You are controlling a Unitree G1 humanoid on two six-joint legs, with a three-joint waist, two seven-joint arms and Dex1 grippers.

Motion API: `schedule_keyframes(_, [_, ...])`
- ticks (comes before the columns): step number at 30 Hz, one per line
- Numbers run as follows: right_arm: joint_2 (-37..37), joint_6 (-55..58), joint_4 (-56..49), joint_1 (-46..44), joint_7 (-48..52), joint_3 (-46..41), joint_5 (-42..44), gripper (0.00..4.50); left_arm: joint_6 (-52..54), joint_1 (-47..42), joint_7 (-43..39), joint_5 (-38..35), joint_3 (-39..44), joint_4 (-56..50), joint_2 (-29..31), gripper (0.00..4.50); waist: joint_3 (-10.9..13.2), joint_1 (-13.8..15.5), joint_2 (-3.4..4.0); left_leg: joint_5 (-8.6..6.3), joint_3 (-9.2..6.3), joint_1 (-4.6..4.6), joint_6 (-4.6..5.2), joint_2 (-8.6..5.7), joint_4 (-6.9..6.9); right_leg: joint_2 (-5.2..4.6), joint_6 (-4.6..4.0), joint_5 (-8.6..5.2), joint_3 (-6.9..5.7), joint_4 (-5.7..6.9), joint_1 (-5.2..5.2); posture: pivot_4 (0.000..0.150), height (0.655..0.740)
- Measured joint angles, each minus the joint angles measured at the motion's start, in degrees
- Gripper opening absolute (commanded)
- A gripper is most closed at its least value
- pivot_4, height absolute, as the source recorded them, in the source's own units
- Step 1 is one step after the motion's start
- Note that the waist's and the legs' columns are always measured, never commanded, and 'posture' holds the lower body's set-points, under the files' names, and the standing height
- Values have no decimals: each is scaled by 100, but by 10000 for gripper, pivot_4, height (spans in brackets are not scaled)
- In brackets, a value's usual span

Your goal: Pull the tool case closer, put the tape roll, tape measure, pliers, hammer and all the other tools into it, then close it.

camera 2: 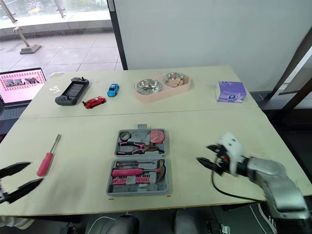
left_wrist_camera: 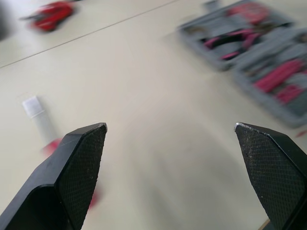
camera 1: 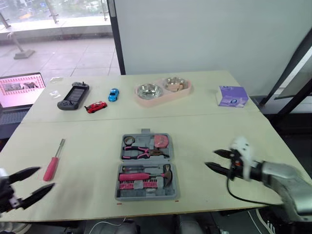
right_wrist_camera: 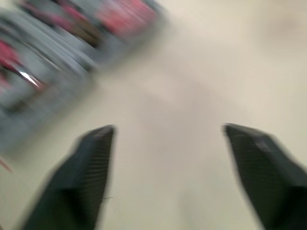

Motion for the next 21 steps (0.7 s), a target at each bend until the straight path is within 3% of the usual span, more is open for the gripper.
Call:
schedule_keyframes(9, [12,-1396,1363,674,98,-736,-43,44635,-928,52,-230,388,246,1890,273,45000,11,-18,-4,0,7,9,0,1,-4,-1,-2,1,5,2,2,1500,7360])
schedule_keyframes(21, [115,-1509,1188,499,-137,-535,65,44635,-903,-60,-69,355,62,1378,-136,45000,12,-26,1,0,11,15,0,1,-4,-2,-14,10,12,9,6,1500,7360])
